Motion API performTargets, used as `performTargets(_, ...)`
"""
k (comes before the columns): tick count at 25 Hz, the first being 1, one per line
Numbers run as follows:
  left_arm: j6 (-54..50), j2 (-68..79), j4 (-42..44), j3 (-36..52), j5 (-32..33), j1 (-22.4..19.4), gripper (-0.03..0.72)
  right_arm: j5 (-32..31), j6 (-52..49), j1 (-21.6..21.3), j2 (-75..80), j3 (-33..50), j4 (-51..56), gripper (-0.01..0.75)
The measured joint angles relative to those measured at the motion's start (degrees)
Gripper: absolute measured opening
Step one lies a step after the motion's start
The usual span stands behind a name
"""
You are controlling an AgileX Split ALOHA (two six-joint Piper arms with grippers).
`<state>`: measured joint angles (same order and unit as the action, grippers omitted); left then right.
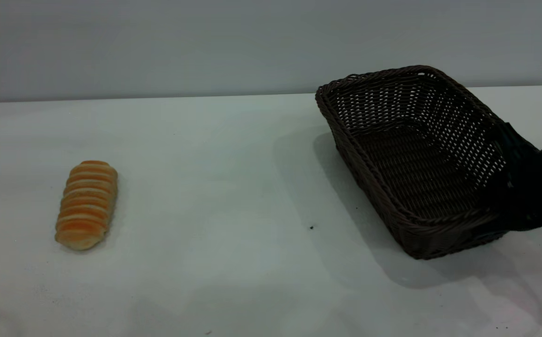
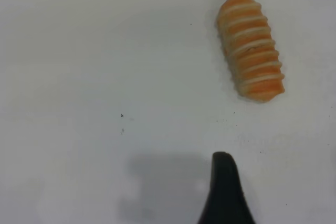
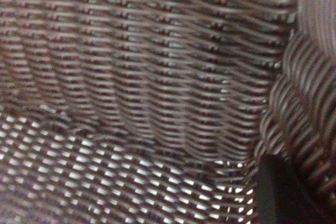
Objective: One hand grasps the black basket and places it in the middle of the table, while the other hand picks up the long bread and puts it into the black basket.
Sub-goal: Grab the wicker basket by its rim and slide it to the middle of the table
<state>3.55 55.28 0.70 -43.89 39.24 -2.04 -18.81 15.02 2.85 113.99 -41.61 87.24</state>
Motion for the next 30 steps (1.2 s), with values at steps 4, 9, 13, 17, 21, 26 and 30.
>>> performTargets(4,0.00,0.00,0.00,0.00,0.00,0.00,0.568,-6.69,4.17,0.00,-0.33,-5.41,-12.11,0.091)
performTargets(9,0.00,0.00,0.00,0.00,0.00,0.00,0.568,-22.98,5.24,0.62,2.81,-19.21,-32.06,0.091)
performTargets(13,0.00,0.00,0.00,0.00,-0.02,0.00,0.568,-31.63,5.25,2.35,10.61,-32.45,-41.63,0.091)
performTargets(17,-0.05,0.00,0.00,0.00,-0.28,0.00,0.568,-36.86,2.87,4.62,18.84,-43.82,-49.51,0.091)
performTargets(21,-0.05,0.65,-0.70,0.00,-1.55,0.00,0.568,-40.12,1.22,5.93,23.24,-51.31,-53.38,0.091)
performTargets(26,0.61,6.48,-4.05,0.00,-4.46,0.00,0.568,-40.40,1.41,6.40,24.50,-55.14,-54.77,0.102)
performTargets(30,4.21,14.27,-9.16,0.00,-7.65,0.00,0.568,-37.81,1.48,6.40,24.74,-57.67,-55.50,0.183)
